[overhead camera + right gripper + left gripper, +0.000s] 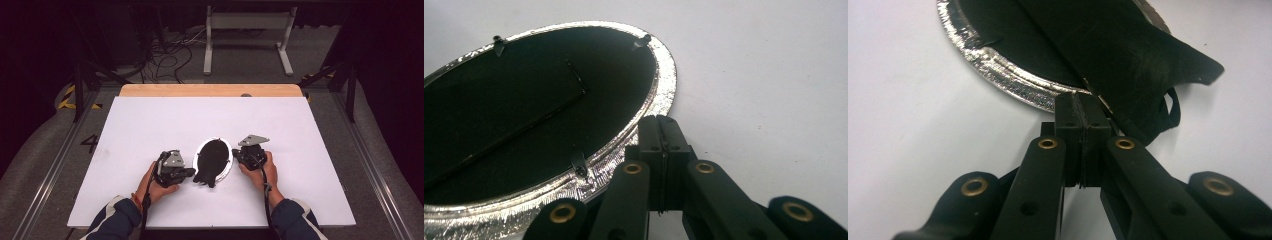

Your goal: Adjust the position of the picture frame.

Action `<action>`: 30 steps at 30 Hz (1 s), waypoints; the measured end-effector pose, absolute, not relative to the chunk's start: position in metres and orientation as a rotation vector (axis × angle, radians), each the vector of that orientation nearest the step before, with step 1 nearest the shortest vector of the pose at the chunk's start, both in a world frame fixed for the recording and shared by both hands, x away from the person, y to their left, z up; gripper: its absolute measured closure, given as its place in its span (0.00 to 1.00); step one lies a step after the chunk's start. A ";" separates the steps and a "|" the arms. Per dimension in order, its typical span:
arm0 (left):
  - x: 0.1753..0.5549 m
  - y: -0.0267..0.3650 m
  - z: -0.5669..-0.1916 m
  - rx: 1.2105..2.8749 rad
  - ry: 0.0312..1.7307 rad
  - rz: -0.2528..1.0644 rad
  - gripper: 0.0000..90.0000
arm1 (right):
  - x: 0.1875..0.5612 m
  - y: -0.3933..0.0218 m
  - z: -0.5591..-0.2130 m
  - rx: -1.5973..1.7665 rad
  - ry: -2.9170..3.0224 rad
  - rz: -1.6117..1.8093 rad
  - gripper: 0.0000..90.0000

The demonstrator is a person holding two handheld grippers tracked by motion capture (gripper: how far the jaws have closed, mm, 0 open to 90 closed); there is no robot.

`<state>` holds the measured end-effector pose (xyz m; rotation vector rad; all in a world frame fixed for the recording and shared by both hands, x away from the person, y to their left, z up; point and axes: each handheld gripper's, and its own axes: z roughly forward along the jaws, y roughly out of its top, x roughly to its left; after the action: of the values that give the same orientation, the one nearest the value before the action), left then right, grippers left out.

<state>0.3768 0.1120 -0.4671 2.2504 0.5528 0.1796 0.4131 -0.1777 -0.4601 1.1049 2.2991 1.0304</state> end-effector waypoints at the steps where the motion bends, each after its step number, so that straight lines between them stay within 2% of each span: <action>1: 0.375 0.109 -0.467 2.255 0.544 0.189 0.98 | 0.415 -0.179 -0.460 1.106 2.294 1.032 1.00; 6: 0.372 0.104 -0.467 2.255 0.530 0.199 0.98 | 0.416 -0.180 -0.460 1.107 2.283 1.020 1.00; 8: 0.371 0.103 -0.467 2.269 0.499 0.207 0.95 | 0.413 -0.182 -0.460 1.117 2.283 1.020 0.99; 10: 0.370 0.103 -0.467 2.268 0.495 0.213 0.95 | 0.410 -0.186 -0.460 1.120 2.297 1.042 0.99; 18: 0.369 0.102 -0.467 2.269 0.491 0.220 0.98 | 0.377 -0.192 -0.460 1.022 2.394 1.076 0.99; 23: 0.368 0.099 -0.467 2.265 0.507 0.207 0.99 | 0.351 -0.197 -0.461 0.945 2.445 1.102 0.96; 30: 0.365 0.083 -0.467 2.262 0.509 0.188 1.00 | 0.348 -0.199 -0.461 0.942 2.454 1.106 0.97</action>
<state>0.3653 0.0826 -0.4670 2.2619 0.5090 0.1885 0.3482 -0.1994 -0.4608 0.9416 2.4543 1.1058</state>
